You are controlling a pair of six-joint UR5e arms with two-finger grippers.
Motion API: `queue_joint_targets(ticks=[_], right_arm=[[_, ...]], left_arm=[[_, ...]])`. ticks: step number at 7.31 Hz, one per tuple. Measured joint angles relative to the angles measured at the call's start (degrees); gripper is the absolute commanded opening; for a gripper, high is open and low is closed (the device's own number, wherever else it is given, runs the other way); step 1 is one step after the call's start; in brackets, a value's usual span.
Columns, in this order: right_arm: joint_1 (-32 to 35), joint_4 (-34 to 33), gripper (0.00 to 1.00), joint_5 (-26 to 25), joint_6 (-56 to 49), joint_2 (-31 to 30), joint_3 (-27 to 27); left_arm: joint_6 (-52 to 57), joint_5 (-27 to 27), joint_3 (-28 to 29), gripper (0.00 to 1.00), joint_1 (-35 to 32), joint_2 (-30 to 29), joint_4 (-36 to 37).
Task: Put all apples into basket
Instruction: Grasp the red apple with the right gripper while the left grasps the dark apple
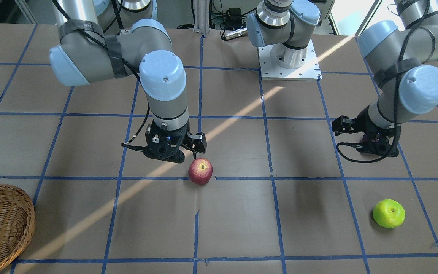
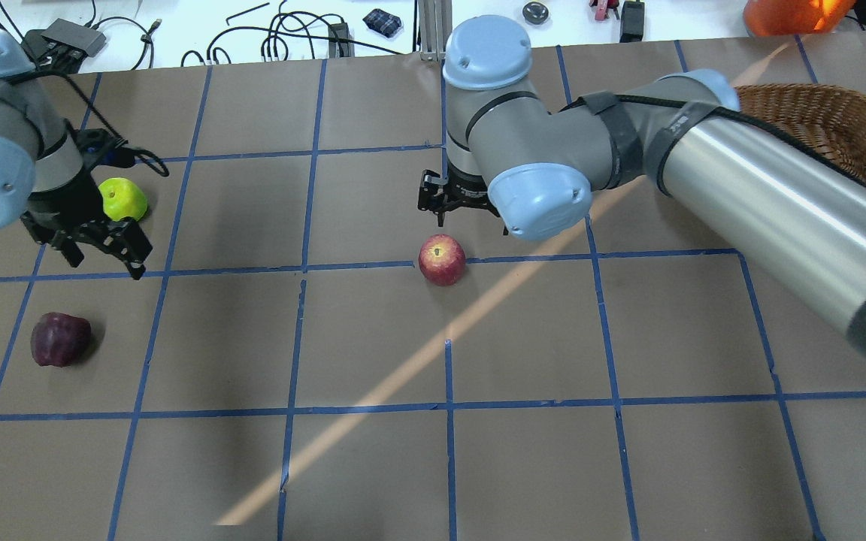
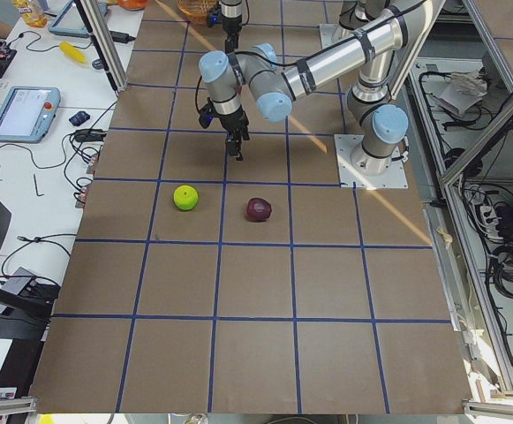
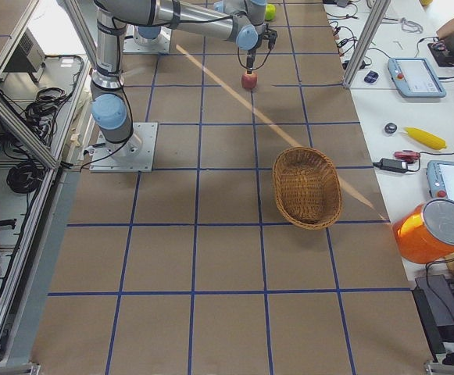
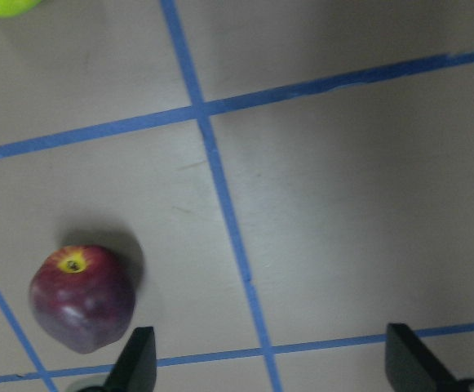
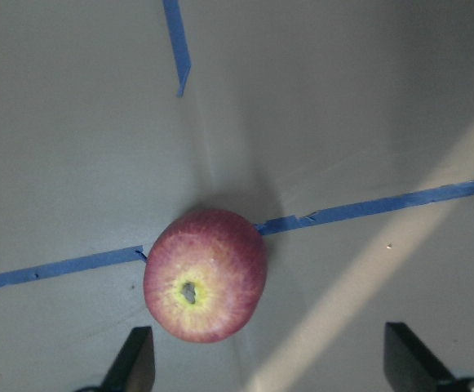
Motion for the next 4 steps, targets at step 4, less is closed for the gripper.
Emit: queue_joint_targets(ticks=[4], right_arm=[[1.5, -5.3, 1.0, 1.4, 1.2, 7.1, 0.0]], left_arm=[[15.8, -6.2, -4.3, 1.0, 11.6, -5.2, 10.8]])
